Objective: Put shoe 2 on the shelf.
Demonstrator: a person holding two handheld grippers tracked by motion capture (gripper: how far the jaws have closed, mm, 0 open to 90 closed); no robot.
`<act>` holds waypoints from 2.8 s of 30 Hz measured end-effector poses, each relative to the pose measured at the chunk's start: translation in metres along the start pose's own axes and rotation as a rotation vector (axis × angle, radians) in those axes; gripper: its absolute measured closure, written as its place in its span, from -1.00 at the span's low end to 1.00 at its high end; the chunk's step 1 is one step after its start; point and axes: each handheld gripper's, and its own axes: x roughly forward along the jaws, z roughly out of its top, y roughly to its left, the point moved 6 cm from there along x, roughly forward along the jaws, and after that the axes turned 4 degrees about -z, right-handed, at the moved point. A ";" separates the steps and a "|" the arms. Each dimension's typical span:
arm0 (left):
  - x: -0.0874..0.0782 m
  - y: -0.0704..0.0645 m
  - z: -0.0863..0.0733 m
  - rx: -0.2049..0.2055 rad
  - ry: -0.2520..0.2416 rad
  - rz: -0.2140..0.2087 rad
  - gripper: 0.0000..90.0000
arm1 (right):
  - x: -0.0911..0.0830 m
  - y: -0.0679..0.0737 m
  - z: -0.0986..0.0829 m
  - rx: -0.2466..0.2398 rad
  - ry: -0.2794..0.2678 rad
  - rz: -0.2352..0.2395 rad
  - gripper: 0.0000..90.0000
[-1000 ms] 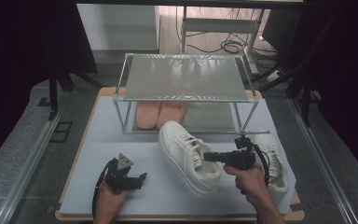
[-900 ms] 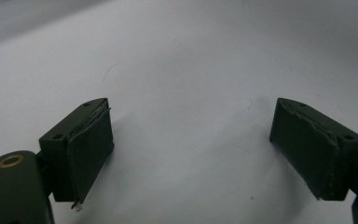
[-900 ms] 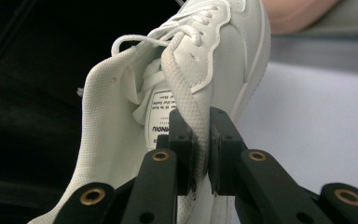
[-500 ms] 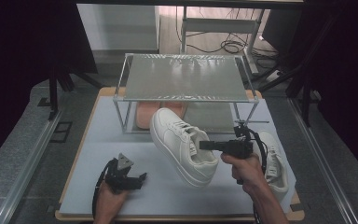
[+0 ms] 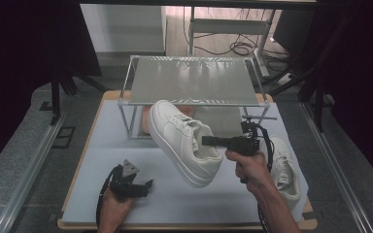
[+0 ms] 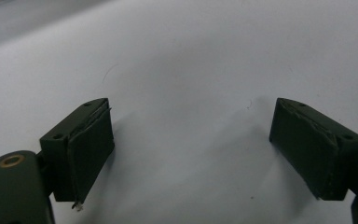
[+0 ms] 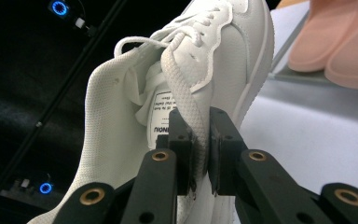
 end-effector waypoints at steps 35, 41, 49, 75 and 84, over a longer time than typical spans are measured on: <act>0.000 -0.001 0.000 0.007 -0.002 0.011 -0.70 | 0.055 -0.006 0.079 0.094 -0.182 -0.073 0.81; -0.001 -0.001 0.000 0.013 -0.001 0.012 -0.70 | 0.068 -0.013 0.090 0.120 -0.215 -0.105 0.81; -0.001 -0.002 0.000 0.011 -0.007 0.016 -0.70 | 0.078 -0.020 0.108 0.133 -0.262 -0.177 0.80; -0.001 -0.003 0.000 0.021 -0.013 0.028 -0.70 | 0.094 -0.019 0.123 0.070 -0.317 -0.204 0.45; -0.001 -0.003 0.000 0.027 -0.014 0.032 -0.70 | 0.098 -0.015 0.120 0.064 -0.279 -0.149 0.26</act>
